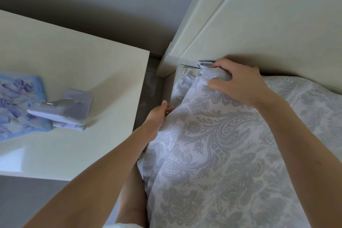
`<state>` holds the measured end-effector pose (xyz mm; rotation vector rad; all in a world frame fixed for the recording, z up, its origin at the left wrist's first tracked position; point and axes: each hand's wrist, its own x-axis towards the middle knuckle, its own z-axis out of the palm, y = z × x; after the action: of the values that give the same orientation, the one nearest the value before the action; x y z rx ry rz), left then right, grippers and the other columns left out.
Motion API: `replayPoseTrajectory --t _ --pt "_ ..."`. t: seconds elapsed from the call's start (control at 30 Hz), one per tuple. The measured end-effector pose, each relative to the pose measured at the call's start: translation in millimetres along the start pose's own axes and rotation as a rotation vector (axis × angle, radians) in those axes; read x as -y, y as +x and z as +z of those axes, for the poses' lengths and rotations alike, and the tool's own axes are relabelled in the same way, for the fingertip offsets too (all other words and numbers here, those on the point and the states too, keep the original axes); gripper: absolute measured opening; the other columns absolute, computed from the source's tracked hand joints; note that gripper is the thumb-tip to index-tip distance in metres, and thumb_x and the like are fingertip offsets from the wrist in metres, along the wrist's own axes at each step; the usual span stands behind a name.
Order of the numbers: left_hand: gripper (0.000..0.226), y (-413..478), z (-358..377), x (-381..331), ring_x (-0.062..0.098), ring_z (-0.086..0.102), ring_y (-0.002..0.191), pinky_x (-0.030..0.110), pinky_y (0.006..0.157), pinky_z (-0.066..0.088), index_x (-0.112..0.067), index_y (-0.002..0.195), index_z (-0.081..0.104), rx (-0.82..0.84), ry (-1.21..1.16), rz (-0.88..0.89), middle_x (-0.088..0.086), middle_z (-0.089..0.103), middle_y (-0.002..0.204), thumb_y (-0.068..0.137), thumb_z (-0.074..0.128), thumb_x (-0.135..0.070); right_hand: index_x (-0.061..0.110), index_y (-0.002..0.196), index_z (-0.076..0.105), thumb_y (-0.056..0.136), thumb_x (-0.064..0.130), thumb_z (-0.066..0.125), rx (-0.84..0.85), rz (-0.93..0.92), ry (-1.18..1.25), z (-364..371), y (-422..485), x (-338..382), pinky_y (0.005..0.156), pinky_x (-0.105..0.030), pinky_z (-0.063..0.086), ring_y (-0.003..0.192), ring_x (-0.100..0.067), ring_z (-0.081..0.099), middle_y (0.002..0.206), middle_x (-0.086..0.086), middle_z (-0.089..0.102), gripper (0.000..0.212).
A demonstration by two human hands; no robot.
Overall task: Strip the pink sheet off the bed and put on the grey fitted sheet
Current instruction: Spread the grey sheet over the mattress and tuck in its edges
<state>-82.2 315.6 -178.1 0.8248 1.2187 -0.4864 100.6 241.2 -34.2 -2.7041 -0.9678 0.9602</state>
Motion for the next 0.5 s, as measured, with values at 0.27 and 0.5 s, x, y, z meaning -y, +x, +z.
replayPoseTrajectory --t 0.27,0.5 --pt "0.037 -14 -19 1 0.028 0.058 0.111 0.042 0.102 0.043 -0.014 0.095 0.075 0.023 -0.134 0.060 0.010 0.065 0.115 0.096 0.045 -0.036 0.038 0.103 0.054 0.071 0.054 0.057 0.014 -0.008 0.002 -2 0 -3 0.092 -0.029 0.024 0.097 -0.015 0.055 0.098 0.010 0.064 0.035" --pt "0.055 -36 -30 -3 0.025 0.059 0.113 0.042 0.105 0.040 -0.008 0.111 0.068 0.138 -0.377 0.143 0.009 0.068 0.115 0.101 0.025 -0.040 0.039 0.099 0.053 0.076 0.048 0.062 0.031 -0.003 0.024 -4 -1 -1 0.096 -0.032 0.028 0.093 -0.015 0.056 0.092 0.009 0.065 0.027"
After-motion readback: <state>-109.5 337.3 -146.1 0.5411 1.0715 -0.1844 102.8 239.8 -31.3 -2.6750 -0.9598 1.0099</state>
